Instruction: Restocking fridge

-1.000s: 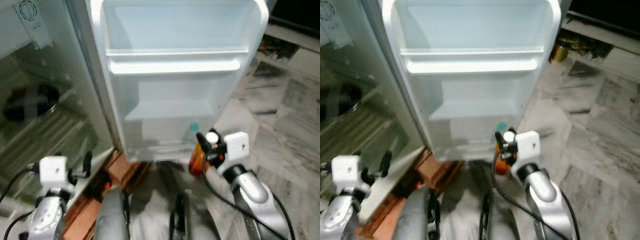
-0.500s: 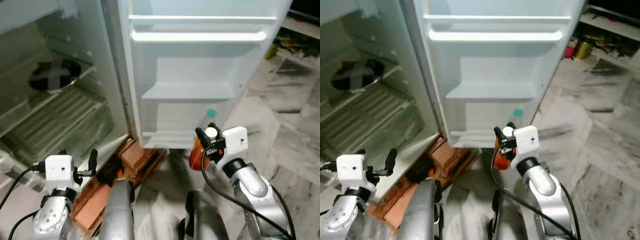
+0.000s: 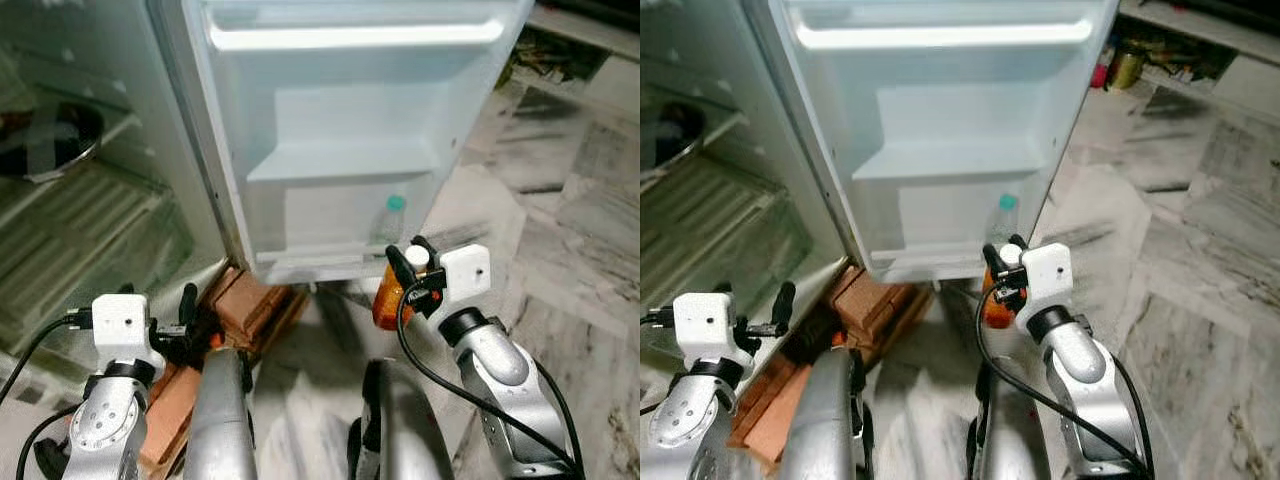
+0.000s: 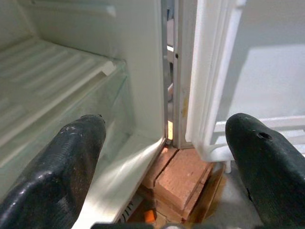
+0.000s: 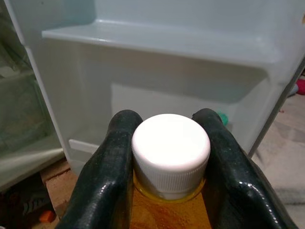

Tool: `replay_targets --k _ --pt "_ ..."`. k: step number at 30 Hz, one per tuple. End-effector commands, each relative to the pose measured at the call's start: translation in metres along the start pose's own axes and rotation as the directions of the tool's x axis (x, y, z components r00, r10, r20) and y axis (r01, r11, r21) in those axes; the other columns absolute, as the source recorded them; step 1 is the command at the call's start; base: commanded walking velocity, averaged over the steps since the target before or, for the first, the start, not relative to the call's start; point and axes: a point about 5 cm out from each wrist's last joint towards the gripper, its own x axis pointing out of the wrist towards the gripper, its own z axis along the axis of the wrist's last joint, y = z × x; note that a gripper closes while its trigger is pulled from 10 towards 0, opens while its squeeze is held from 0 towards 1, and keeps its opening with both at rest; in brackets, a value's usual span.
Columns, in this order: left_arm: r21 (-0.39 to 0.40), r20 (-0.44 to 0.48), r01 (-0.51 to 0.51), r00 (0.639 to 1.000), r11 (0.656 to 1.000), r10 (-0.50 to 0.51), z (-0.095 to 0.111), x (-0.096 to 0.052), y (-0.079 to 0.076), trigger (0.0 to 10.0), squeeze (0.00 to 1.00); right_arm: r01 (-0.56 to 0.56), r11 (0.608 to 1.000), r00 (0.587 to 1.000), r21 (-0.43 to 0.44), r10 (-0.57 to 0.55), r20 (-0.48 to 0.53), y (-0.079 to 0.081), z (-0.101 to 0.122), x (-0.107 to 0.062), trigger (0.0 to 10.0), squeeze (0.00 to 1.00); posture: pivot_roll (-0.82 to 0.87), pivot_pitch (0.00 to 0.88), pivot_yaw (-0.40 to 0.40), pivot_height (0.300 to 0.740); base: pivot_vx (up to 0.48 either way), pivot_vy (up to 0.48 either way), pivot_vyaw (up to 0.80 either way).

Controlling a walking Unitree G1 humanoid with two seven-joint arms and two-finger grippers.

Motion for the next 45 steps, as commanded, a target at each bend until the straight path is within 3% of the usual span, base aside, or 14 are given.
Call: replay_targets --k 1,8,29,45 --pt "0.008 0.0 -0.001 1.0 1.0 0.001 0.001 -0.001 0.0 10.0 0.0 -0.004 1.0 1.0 -0.013 0.004 0.026 -0.001 0.004 0.001 10.0 0.0 0.0 0.151 -0.041 0.58 0.0 0.0 0.0" --pt "0.006 0.02 0.008 1.0 1.0 -0.008 0.005 0.001 -0.002 10.0 0.0 -0.012 1.0 0.999 -0.025 0.013 0.035 -0.001 0.006 0.004 10.0 0.0 0.01 0.15 -0.042 0.58 0.0 0.0 0.0" --pt "0.0 0.022 0.016 1.0 1.0 -0.016 0.005 0.004 -0.005 10.0 0.0 -0.046 0.997 0.997 -0.055 0.049 0.062 -0.001 0.009 0.009 10.0 0.0 0.01 0.146 -0.045 0.58 0.286 0.0 0.0" --pt "-0.003 0.004 0.003 1.0 1.0 -0.003 0.001 0.003 -0.005 10.0 0.0 -0.074 0.995 0.995 -0.072 0.079 0.067 0.001 0.009 0.012 10.0 0.0 0.01 0.156 -0.051 0.58 0.0 0.0 0.0"
